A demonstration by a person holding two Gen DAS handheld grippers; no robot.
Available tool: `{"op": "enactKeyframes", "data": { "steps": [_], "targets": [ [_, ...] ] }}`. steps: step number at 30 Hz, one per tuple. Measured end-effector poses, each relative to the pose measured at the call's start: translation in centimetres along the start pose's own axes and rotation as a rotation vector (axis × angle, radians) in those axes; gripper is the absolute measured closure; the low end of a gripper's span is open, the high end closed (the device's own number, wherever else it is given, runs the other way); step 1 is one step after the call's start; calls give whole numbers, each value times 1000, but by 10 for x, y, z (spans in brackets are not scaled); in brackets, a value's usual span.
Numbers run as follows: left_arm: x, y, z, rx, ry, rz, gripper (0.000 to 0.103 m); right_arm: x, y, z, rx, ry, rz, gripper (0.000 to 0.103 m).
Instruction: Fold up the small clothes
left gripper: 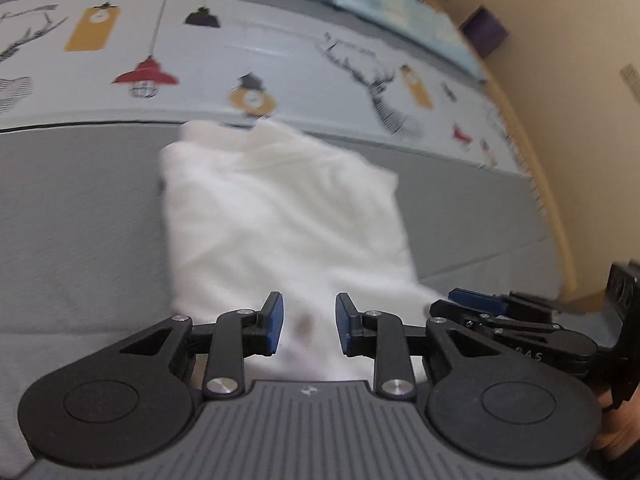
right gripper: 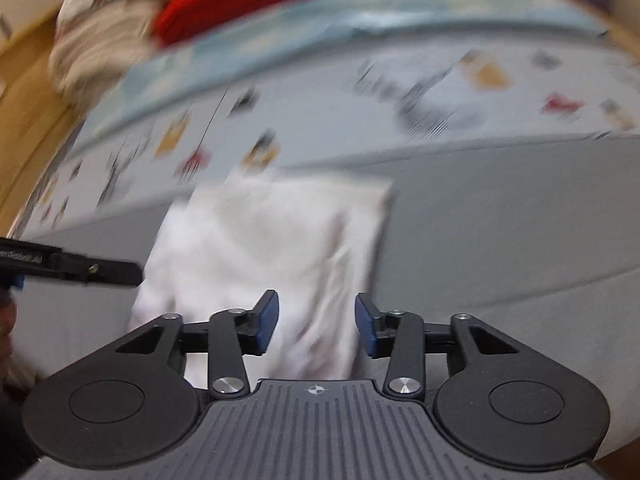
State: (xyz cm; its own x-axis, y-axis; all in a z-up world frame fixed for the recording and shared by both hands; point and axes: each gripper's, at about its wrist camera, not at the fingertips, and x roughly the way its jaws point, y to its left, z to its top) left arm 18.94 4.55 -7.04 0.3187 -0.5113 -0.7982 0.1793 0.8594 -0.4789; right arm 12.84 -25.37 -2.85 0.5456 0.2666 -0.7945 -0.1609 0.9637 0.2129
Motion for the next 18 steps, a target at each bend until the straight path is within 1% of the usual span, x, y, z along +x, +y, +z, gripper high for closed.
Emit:
{"op": "enactKeyframes", "data": {
  "steps": [2,3,4,5,7,10,12,13,15,17,18],
  "targets": [
    [-1,4,-4,9,5,5,73,14,15,-5,-71,69,-31,61],
    [-2,4,-4,13,3,0,73,19,21,-7,-109,94,-48,69],
    [-3,2,-4,18,2,-8,73,21,24,-9,-129,103,-51,94],
    [-2,0,-4,30,4,-18,73,19,26,-9,-133,97,-41,94],
    [-2,-5,-5,63,12,-31,73,2,26,-8,-135,28,-8,95],
    [6,-20,-8,151,37,-45,73,-27,15,-4,-112,-50,71,95],
    [10,-28,-13,213,63,-50,73,-37,6,-7,-108,-54,82,95],
    [13,-31,-16,244,81,-43,73,-37,2,-10,-119,-32,71,95],
    [28,-35,-24,308,136,-1,73,-24,-2,-19,-162,65,24,95],
    [50,-34,-33,356,206,77,73,-7,-5,-29,-206,167,-37,94],
    [57,-33,-37,377,227,105,73,2,-5,-33,-227,208,-64,94]
  ]
}}
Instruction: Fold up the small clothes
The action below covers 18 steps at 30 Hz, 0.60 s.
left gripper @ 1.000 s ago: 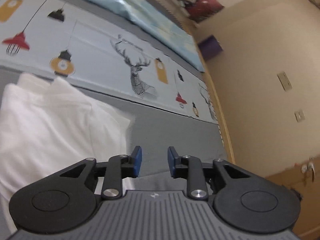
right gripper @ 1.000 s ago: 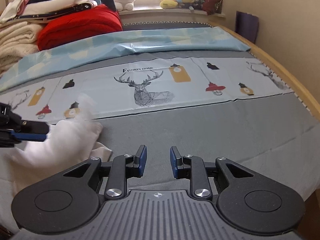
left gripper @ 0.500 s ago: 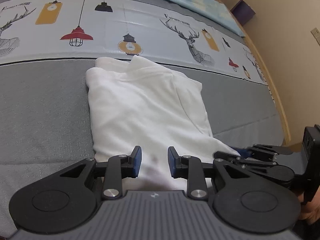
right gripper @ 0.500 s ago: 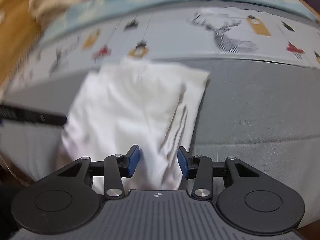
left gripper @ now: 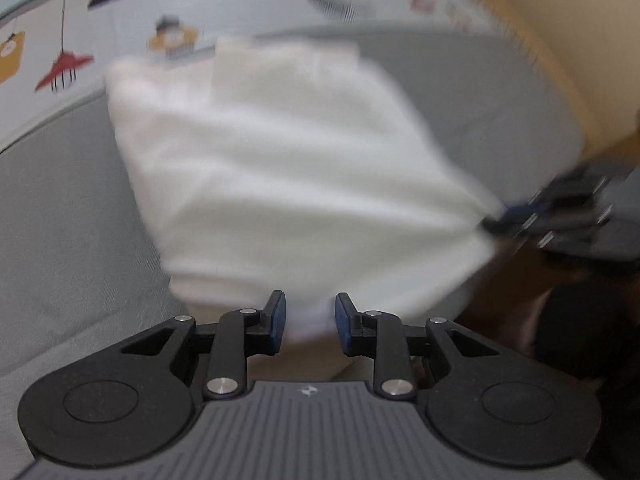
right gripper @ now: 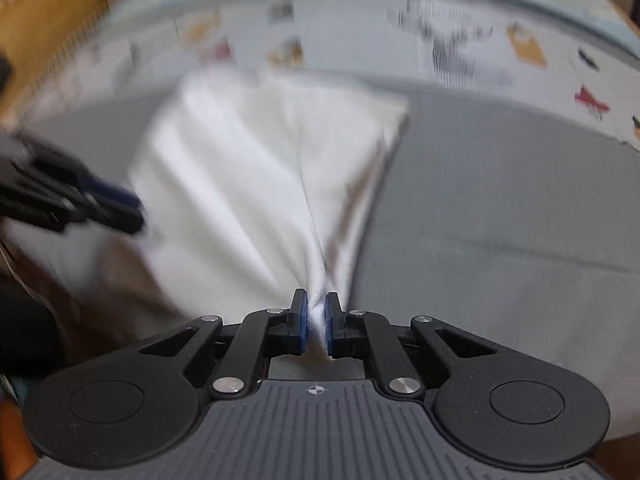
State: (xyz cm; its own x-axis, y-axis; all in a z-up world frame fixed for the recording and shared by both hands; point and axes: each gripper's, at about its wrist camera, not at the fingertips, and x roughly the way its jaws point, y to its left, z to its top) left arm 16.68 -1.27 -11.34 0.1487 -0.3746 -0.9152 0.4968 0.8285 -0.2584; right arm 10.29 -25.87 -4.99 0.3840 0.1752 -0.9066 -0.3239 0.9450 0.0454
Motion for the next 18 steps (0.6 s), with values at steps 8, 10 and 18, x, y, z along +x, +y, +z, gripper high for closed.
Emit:
{"op": "enactKeyframes", "data": {
  "steps": [8,10,18],
  "targets": [
    [-23,36,-7,-108,-152,-59,70,-26,-16,20,186,-242,-12,78],
    [-31,55,-7,-181,-227,-39,68,-33,-34,23,312,-341,-12,74],
    [-38,94,7,-330,-298,-10,68,21,-47,44,418,-278,-24,74]
  ]
}}
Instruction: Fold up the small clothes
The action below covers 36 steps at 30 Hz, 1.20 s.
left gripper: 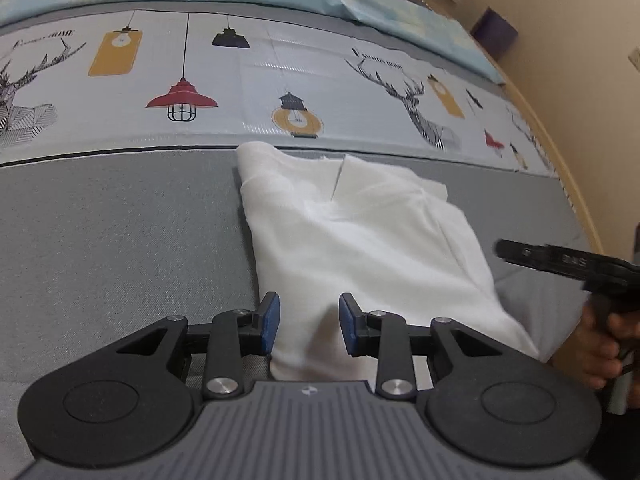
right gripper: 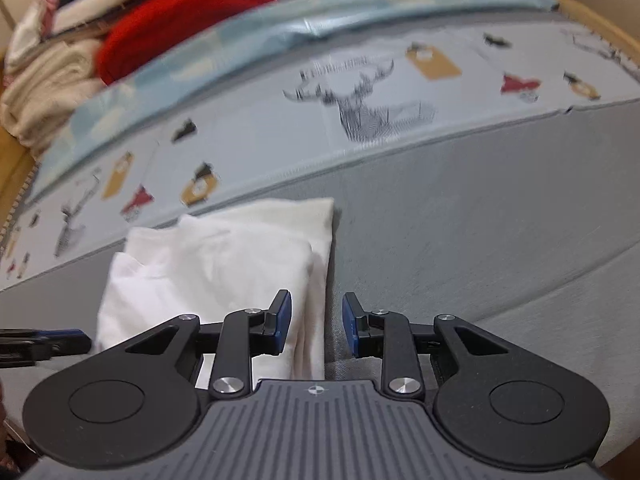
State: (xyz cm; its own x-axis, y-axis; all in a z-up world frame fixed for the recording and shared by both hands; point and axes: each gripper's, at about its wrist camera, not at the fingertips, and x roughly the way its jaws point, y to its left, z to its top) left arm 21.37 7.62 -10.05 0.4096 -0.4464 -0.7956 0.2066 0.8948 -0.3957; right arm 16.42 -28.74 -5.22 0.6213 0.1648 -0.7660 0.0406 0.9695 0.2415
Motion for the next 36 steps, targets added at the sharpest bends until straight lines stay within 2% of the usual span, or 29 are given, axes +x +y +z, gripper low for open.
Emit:
{"op": "enactKeyframes", "data": {
  "steps": [2,6,7,8,10,13,14,15,18,19,21,23,24,27,28,29,30,31,32,34,36],
  "targets": [
    [-1,-1,3,9,-4,3,68,13,5,7,33,-4,8,64],
    [3,-5,8,-7,2,5,65,47,10,15,82,56,-44,62],
    [4,-3,11,-15,3,6,65,52,11,15,97,69,-46,71],
    [3,0,12,-21,3,8,65,56,12,17,113,68,-29,100],
    [2,5,16,-35,3,3,65,49,18,20,111,-8,-27,100],
    [4,7,22,-54,4,-18,65,25,24,26,115,-203,-7,100],
    [5,7,23,-57,6,-27,65,25,25,26,109,-220,-39,100],
    [7,6,24,-58,9,-35,65,31,23,25,109,-196,-89,100],
    [12,-3,24,-42,27,-59,65,54,7,20,171,-25,-180,99],
    [15,-6,24,-34,33,-67,65,51,4,19,176,-38,-206,98],
    [22,-12,22,-19,53,-77,65,35,5,21,133,-121,-224,92],
    [32,-16,20,0,68,-67,65,18,10,20,86,-186,-174,74],
    [39,-17,19,11,78,-54,65,11,13,17,57,-201,-121,73],
    [54,-12,18,-17,99,-10,63,4,29,4,-128,-139,39,73],
    [53,-9,19,-54,90,-12,63,6,33,-1,-177,-91,72,70],
    [51,-8,20,-81,75,-7,64,14,36,-8,-218,-7,84,68],
    [48,-7,21,-108,55,2,64,26,37,-16,-258,87,42,68],
    [45,-4,23,-140,37,11,63,37,36,-26,-310,175,-34,60],
    [43,0,23,-174,25,14,62,43,34,-33,-346,205,-90,45],
    [44,9,23,-247,26,17,58,33,31,-26,-334,137,-122,46],
    [50,14,21,-292,49,16,56,20,22,-17,-252,59,-92,47]
  ]
}}
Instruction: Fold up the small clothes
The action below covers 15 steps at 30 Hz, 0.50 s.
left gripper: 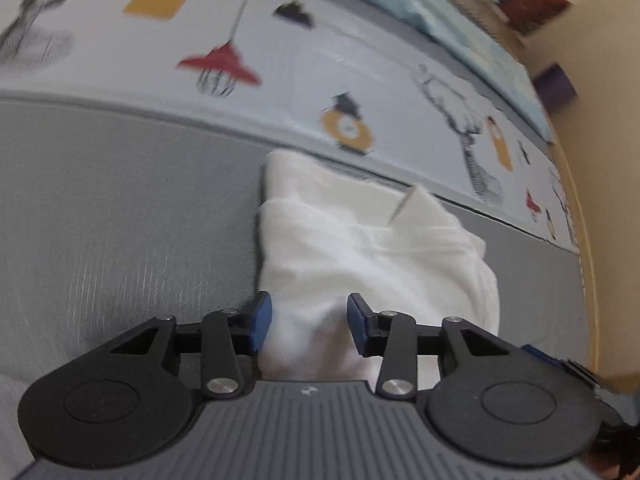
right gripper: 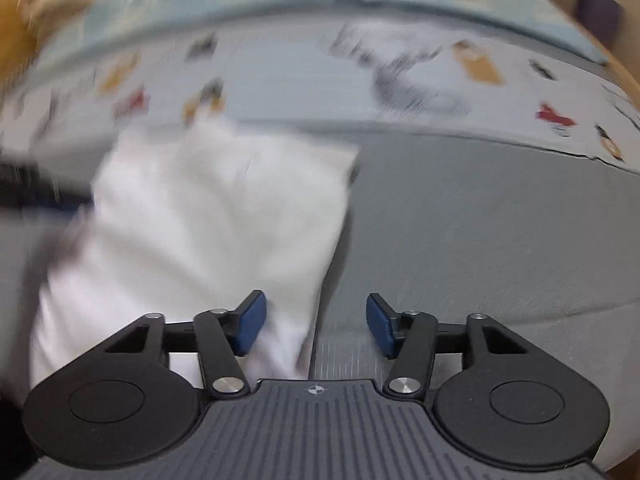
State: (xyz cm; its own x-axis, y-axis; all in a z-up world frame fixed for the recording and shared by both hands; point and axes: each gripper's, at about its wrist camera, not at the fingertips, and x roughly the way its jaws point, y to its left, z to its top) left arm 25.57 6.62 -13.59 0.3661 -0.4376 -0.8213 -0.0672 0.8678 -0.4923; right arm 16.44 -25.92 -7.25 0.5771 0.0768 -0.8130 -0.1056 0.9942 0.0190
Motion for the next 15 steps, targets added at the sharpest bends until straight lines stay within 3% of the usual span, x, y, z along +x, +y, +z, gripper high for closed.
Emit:
{"op": "enactKeyframes", "data": {
  "steps": [3,8,12,13,15],
  "targets": [
    [11,8,1,-48,38,-4,50,-2,-18,6,116,-27,49,42],
    [21,16,1,-125,51,-38,44,39,-33,3,261,173,123,35],
    [24,5,2,-90,36,-14,43,48,-33,0,380,205,133,24],
    [24,2,1,-70,32,-5,45,50,-33,2,402,201,138,26],
    [23,-3,2,-37,16,6,63,51,-28,4,414,185,150,44]
  ]
}}
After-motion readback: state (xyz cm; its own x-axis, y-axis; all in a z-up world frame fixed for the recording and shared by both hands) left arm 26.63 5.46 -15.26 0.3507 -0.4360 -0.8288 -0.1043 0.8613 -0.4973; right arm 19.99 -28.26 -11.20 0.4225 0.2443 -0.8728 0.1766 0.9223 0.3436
